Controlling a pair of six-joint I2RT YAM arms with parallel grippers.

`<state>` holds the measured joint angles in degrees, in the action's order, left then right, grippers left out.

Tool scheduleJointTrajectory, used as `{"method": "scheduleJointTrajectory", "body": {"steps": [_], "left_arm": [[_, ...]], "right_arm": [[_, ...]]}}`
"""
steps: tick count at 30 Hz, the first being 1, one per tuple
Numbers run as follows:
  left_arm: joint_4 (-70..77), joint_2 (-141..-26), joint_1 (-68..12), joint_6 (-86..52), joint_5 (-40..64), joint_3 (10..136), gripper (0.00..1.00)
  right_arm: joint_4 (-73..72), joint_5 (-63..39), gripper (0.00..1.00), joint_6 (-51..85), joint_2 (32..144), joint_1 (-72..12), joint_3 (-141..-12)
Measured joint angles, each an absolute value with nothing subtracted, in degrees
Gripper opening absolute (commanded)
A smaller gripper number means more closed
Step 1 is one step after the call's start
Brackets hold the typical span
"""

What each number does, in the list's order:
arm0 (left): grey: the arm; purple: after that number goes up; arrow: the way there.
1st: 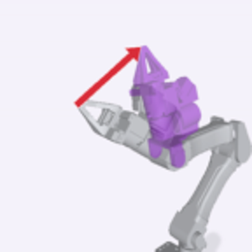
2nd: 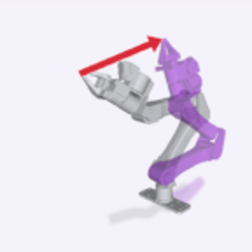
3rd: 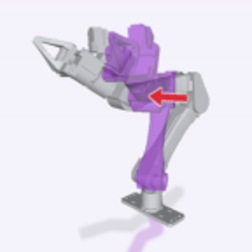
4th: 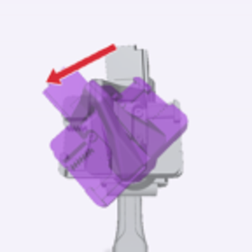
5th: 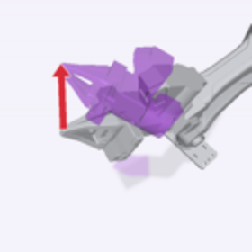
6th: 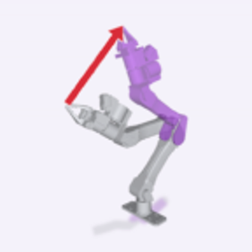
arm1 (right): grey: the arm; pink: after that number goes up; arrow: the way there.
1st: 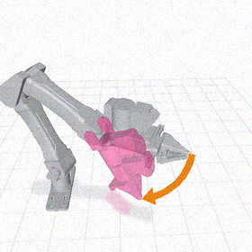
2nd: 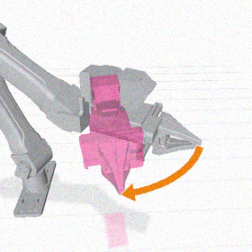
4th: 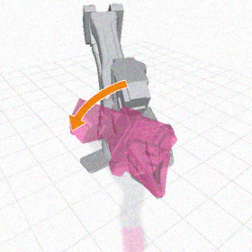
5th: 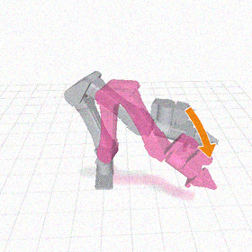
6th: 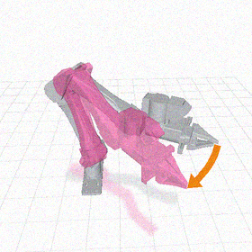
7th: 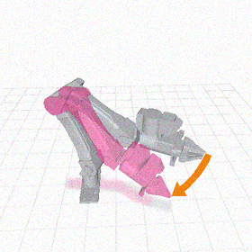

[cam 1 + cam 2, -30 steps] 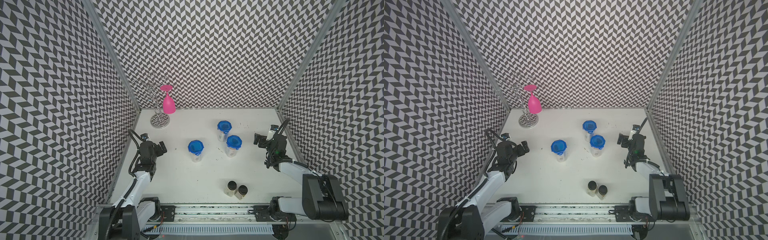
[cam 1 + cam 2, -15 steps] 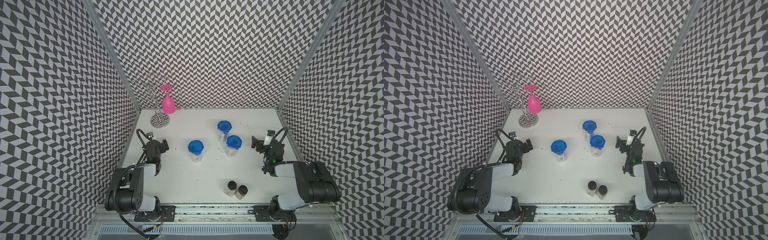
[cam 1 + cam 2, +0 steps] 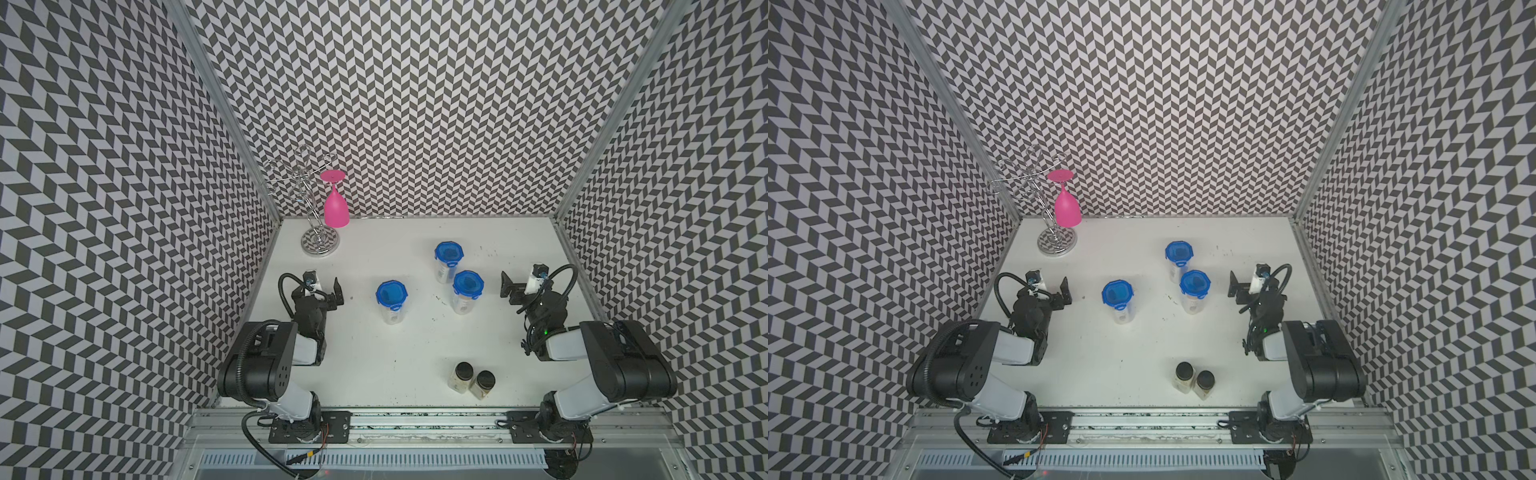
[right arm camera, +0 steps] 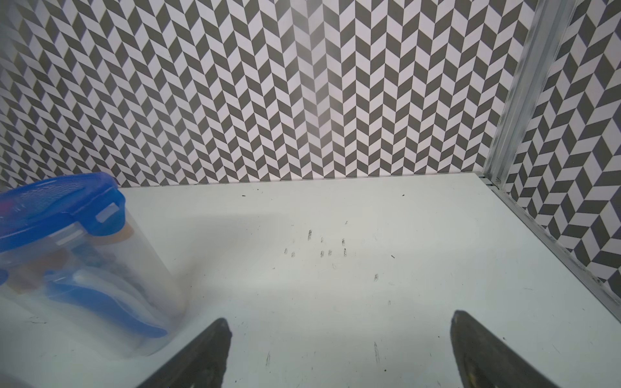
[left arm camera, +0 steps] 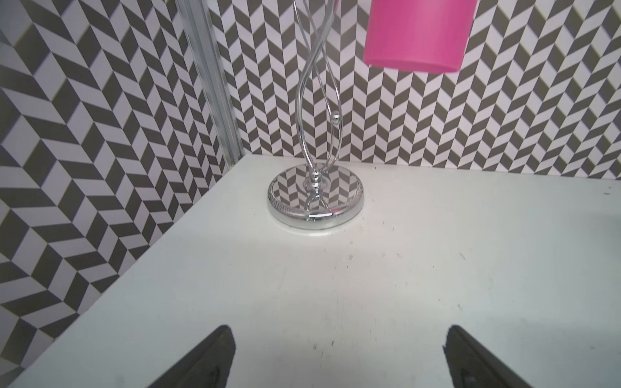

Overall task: Pack away toiletry kits
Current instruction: Reset both arms

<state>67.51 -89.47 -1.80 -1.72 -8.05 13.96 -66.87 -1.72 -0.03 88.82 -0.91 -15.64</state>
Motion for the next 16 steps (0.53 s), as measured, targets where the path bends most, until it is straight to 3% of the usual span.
{"method": "scheduleJointTrajectory", "body": {"steps": [16], "left_arm": [[69.9, -89.4, -1.8, -1.1, -8.0, 14.0, 0.99]], "right_arm": [[-66.1, -1.1, 1.00, -0.2, 88.8, -1.0, -15.6]]}}
